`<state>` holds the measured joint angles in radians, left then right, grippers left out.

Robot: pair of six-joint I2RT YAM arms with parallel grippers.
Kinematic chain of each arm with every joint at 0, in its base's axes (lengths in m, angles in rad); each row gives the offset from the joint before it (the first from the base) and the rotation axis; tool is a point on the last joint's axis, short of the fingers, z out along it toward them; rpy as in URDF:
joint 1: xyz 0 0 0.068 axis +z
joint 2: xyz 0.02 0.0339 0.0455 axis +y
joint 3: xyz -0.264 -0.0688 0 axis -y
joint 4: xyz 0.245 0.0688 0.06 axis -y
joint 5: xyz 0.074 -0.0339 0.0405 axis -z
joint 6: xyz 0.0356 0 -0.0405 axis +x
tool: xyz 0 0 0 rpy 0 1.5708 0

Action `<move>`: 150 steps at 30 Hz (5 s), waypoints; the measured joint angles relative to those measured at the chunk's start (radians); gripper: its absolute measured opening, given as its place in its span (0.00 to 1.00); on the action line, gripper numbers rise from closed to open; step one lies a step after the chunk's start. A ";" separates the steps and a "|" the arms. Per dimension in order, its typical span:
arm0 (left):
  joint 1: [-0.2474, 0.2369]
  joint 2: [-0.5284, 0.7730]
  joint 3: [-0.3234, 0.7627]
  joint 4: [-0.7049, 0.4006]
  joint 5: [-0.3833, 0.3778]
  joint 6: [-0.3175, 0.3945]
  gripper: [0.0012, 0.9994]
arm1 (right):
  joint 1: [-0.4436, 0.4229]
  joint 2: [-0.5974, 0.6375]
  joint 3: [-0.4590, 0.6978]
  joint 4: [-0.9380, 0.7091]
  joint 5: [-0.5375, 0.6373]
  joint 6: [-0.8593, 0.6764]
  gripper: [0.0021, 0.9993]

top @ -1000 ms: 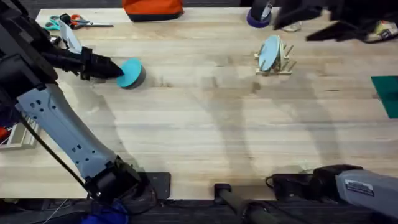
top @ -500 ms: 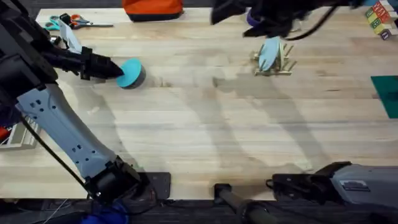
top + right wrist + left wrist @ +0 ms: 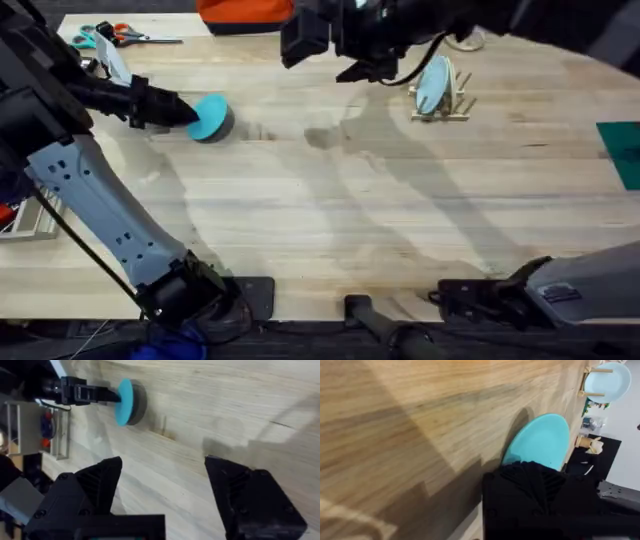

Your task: Pick up the plates from the table one by one and place each into a slot on the dish rack.

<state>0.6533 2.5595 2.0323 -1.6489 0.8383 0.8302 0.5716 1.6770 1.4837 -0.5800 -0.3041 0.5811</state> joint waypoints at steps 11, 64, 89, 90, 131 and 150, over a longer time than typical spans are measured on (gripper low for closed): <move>0.000 0.000 0.000 0.000 0.000 0.000 0.04 | 0.010 0.155 0.000 0.170 -0.097 0.070 1.00; 0.000 0.000 0.000 0.002 0.001 -0.001 0.04 | 0.239 0.582 0.001 0.946 -0.103 0.374 1.00; 0.003 0.000 0.000 0.003 0.004 -0.007 0.04 | 0.281 0.618 0.037 0.947 -0.004 0.445 0.68; 0.005 0.000 0.000 0.004 0.006 -0.008 0.04 | 0.281 0.618 0.037 0.943 0.002 0.445 0.64; 0.001 0.000 -0.042 0.020 0.063 -0.008 0.04 | 0.283 0.618 0.037 0.892 0.082 0.479 0.06; 0.000 0.000 -0.038 0.006 0.064 -0.011 0.04 | 0.270 0.618 0.037 0.891 0.074 0.477 0.03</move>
<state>0.6537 2.5595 1.9944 -1.6429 0.9019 0.8196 0.8417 2.2948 1.5211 0.3111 -0.2303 1.0583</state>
